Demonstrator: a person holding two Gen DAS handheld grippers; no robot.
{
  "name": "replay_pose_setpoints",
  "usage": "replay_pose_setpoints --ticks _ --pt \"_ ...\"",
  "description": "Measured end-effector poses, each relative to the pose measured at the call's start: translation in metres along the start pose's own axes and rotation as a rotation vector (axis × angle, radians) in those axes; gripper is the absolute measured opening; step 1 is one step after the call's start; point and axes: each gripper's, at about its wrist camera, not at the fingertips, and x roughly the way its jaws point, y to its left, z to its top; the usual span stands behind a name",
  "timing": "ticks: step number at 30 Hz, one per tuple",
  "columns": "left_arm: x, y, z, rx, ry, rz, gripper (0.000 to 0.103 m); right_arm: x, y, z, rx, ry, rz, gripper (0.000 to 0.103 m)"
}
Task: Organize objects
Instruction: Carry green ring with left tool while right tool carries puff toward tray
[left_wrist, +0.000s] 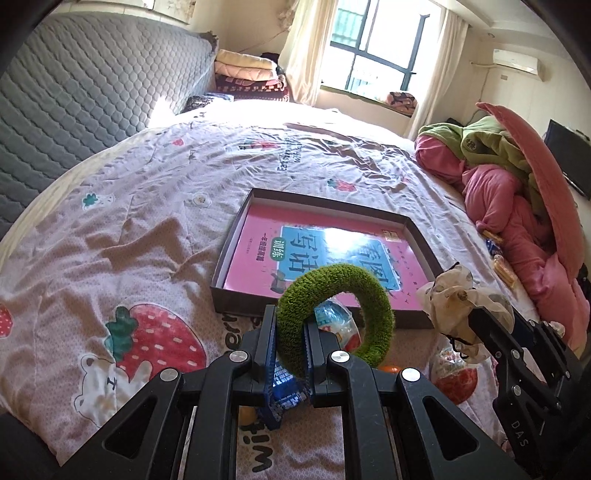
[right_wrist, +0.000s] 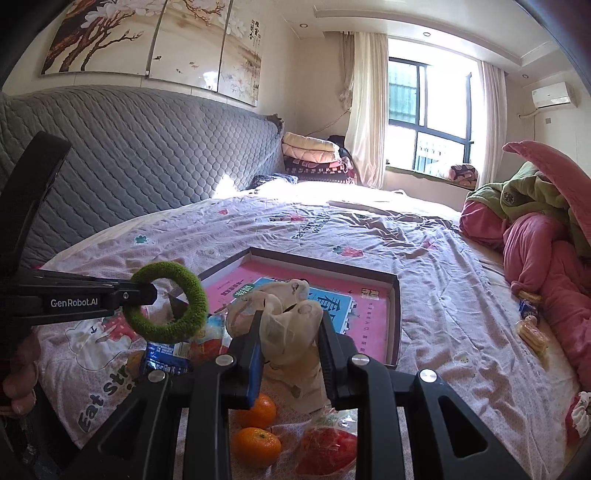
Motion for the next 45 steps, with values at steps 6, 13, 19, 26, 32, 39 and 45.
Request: replay_pose_setpoints --ticks 6,13,19,26,32,39,45 --pt "0.016 0.002 0.014 0.007 -0.025 -0.009 0.012 0.012 -0.007 0.004 0.015 0.016 0.001 0.027" --pt "0.043 0.002 0.029 0.027 -0.016 -0.026 0.013 0.028 -0.014 0.01 0.014 0.026 -0.026 0.027" --pt "0.055 0.007 0.045 0.04 -0.035 -0.036 0.013 0.044 -0.022 0.018 0.015 0.021 -0.047 0.027" --pt "0.065 0.019 0.062 0.047 -0.048 -0.019 0.013 0.058 -0.026 0.027 0.017 0.019 -0.058 0.027" --pt "0.078 0.023 0.073 0.046 -0.038 -0.011 0.013 0.069 -0.028 0.036 0.016 0.017 -0.067 0.027" --pt "0.089 0.021 0.079 0.057 -0.032 -0.018 0.013 0.08 -0.03 0.047 0.003 0.011 -0.085 0.027" --pt "0.103 0.023 0.077 0.058 -0.007 -0.008 0.013 0.093 -0.032 0.046 0.002 0.04 -0.083 0.027"
